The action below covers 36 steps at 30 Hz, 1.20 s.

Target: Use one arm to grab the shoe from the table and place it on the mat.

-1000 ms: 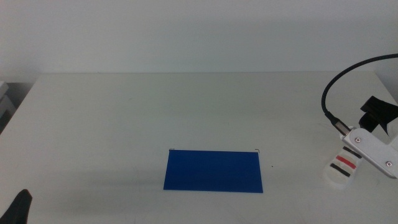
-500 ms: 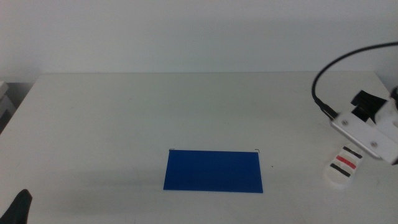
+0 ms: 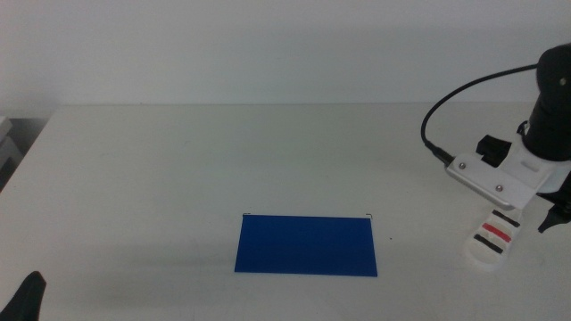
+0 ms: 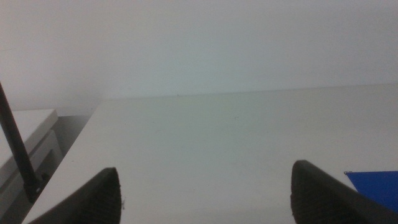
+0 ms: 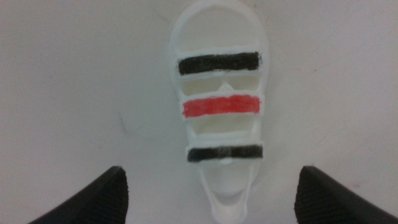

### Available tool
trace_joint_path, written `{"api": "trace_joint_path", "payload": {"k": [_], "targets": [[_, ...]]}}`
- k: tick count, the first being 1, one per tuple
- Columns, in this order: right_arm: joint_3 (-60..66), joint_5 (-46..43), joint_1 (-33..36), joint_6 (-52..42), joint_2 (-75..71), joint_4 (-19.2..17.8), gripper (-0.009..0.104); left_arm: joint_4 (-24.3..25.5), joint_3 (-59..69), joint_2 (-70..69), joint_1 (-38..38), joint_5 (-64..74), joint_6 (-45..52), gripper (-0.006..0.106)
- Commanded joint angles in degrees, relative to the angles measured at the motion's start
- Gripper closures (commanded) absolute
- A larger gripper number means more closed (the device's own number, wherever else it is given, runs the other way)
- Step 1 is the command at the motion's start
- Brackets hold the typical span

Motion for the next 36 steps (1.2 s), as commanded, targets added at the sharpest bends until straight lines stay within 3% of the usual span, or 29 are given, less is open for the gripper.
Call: {"api": "trace_joint_path", "payload": {"k": [1,29,32,36], "targets": [[-1.77,-1.14,-0.64,0.08,-1.32,-1.2,0.003,-0.55,0.4,-0.59,-0.25,-4.71,-0.27,0.007],[-1.58,-6.17,-0.68,-0.96,7.35,-1.11,0.004,-0.55,0.4,-0.59,-0.25,-4.71,-0.27,0.007],[-1.58,-6.17,-0.68,-1.01,7.38,-1.01,0.008,-0.55,0.4,-0.59,-0.25,-4.71,-0.27,0.007],[-1.58,-5.9,-0.68,-1.53,7.38,0.56,0.024,-0.55,0.4,-0.59,-0.25,-4.71,-0.27,0.007]]}}
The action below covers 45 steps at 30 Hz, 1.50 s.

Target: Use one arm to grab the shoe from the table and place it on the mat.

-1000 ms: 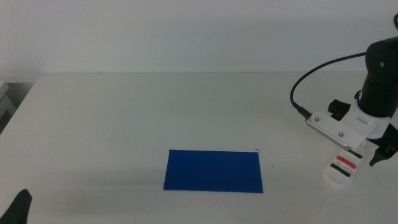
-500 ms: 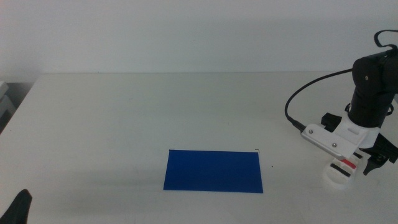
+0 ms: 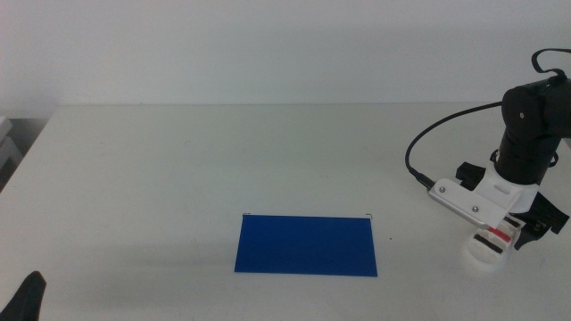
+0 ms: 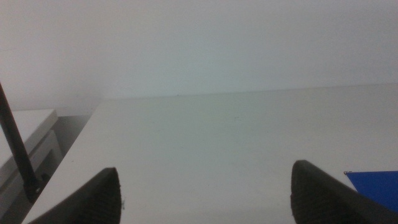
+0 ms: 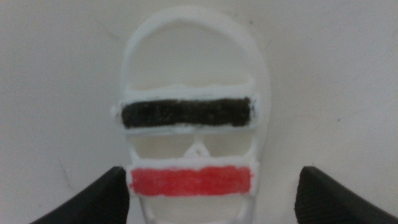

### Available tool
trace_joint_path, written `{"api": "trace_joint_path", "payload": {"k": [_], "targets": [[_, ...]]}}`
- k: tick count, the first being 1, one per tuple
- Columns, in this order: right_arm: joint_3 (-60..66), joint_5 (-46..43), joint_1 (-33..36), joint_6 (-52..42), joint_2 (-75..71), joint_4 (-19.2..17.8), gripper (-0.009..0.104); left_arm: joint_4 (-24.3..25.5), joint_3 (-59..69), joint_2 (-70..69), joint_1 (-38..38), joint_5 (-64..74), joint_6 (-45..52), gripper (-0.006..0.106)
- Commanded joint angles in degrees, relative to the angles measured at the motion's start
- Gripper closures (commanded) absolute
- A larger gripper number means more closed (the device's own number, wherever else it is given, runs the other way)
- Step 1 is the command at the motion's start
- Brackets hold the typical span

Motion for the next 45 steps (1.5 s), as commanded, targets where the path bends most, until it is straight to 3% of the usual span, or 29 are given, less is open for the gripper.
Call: {"api": "trace_joint_path", "payload": {"k": [1,11,13,18,26,33,45], "targets": [[-1.58,0.61,-0.59,-0.78,-2.66,0.4,0.028,-0.55,0.4,-0.59,-0.25,-4.71,-0.27,0.007],[-1.58,3.8,-0.59,-1.26,-2.66,0.96,0.079,-0.55,0.4,-0.59,-0.25,-4.71,-0.27,0.007],[-1.64,4.54,-0.59,-0.99,-2.72,1.41,0.099,-0.55,0.4,-0.59,-0.25,-4.71,-0.27,0.007],[-1.64,4.96,-0.52,-0.54,-4.66,2.12,0.099,-0.55,0.4,-0.59,-0.25,-4.71,-0.27,0.007],[-2.88,9.18,0.91,1.04,-9.67,6.36,0.099,-0.55,0.4,-0.59,-0.25,-4.71,-0.27,0.007],[-9.36,13.15,9.05,7.21,-9.59,3.01,0.099,-0.55,0.4,-0.59,-0.25,-4.71,-0.27,0.007],[-21.08,11.76,25.43,16.8,-3.91,3.09,0.099,-0.55,0.4,-0.59,-0.25,-4.71,-0.27,0.007]]}}
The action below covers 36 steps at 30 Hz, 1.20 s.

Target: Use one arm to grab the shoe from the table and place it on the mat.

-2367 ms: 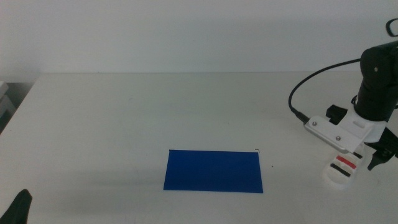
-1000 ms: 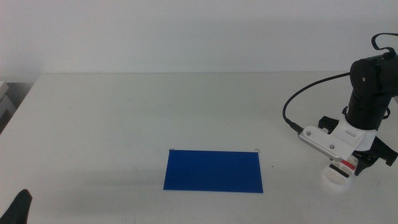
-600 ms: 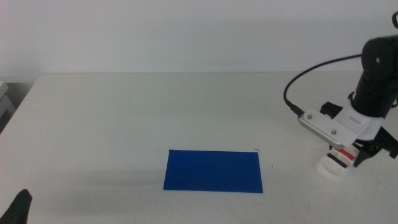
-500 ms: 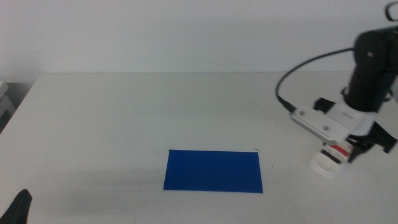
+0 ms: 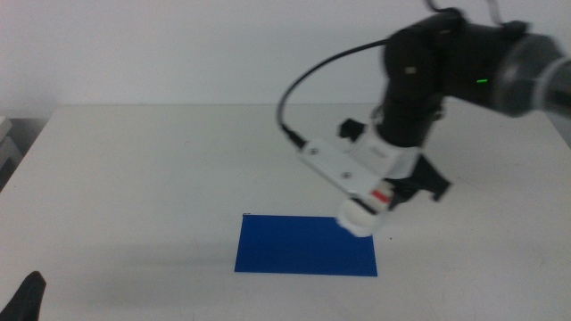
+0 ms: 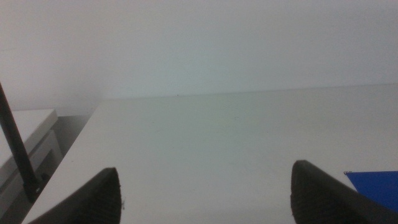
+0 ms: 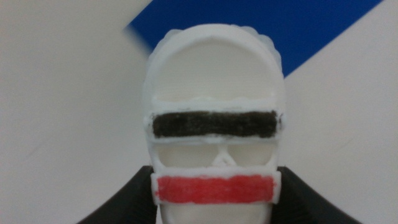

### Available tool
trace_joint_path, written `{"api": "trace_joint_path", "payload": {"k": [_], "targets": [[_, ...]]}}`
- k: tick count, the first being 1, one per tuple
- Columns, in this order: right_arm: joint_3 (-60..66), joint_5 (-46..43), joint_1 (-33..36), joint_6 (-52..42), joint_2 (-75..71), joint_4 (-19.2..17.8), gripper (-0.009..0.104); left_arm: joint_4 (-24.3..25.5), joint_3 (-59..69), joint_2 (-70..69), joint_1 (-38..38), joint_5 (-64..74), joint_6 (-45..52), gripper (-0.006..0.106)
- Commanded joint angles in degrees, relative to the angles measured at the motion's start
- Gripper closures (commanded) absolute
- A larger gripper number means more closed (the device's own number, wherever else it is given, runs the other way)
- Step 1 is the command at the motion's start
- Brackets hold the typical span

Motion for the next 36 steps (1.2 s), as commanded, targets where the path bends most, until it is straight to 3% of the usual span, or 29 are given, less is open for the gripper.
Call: {"api": "trace_joint_path", "payload": {"k": [1,8,14,18,21,31,36], "targets": [[-5.62,1.14,2.84,1.16,-0.08,-0.38,0.099,-0.55,0.4,-0.59,-0.25,-4.71,-0.27,0.007],[-19.36,8.37,8.35,1.44,9.41,0.11,0.099,-0.55,0.4,-0.59,-0.25,-4.71,-0.27,0.007],[-21.57,8.27,9.07,2.5,11.24,1.84,0.099,-0.55,0.4,-0.59,-0.25,-4.71,-0.27,0.007],[-21.57,8.27,9.07,9.31,11.24,0.82,0.099,-0.55,0.4,-0.59,-0.25,-4.71,-0.27,0.007],[-21.57,8.14,9.01,19.34,11.24,0.74,0.099,-0.55,0.4,-0.59,-0.25,-4.71,-0.27,0.007],[-21.57,7.66,8.97,65.04,11.24,2.3,0.099,-0.55,0.4,-0.59,-0.25,-4.71,-0.27,0.007],[-21.57,8.03,8.97,71.88,11.24,1.32,0.099,-0.55,0.4,-0.59,-0.25,-4.71,-0.27,0.007]]}}
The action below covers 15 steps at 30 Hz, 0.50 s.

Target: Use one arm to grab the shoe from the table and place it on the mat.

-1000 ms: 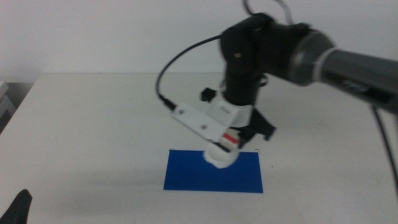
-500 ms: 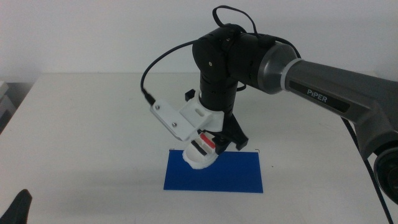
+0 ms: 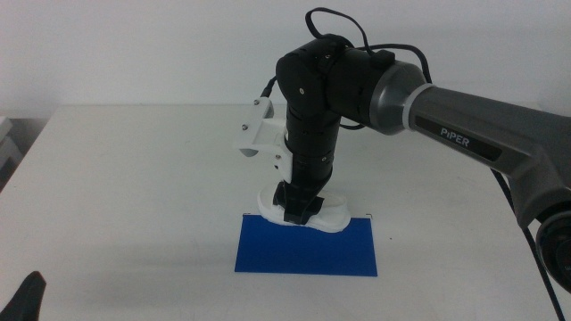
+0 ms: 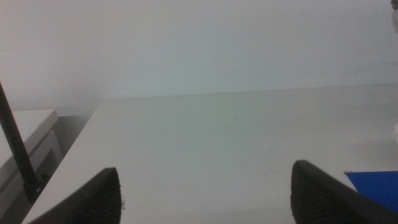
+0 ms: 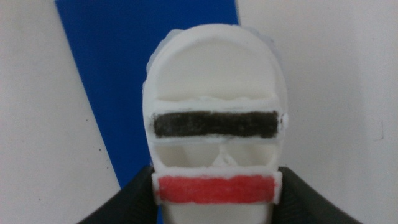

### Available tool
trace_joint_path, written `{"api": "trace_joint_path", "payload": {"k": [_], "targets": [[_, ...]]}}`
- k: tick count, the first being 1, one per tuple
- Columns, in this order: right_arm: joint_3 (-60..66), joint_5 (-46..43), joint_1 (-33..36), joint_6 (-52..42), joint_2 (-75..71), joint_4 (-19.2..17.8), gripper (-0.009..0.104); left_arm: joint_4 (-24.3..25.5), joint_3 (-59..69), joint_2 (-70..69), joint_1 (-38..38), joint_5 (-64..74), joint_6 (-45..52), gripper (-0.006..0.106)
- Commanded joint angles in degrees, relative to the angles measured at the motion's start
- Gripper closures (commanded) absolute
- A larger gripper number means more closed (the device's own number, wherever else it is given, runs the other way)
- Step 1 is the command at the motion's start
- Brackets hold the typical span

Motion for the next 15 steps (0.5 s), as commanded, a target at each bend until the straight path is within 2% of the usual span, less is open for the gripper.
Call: {"api": "trace_joint_path", "payload": {"k": [1,8,15], "targets": [[-1.88,3.15,-0.13,1.82,-3.75,-1.13,0.099,-0.55,0.4,-0.59,-0.25,-4.71,-0.27,0.007],[-1.88,2.79,-0.13,1.51,-3.66,-1.61,0.099,-0.55,0.4,-0.59,-0.25,-4.71,-0.27,0.007],[-1.88,3.37,-0.13,-2.7,-2.4,1.71,0.099,-0.55,0.4,-0.59,-0.25,-4.71,-0.27,0.007]]}}
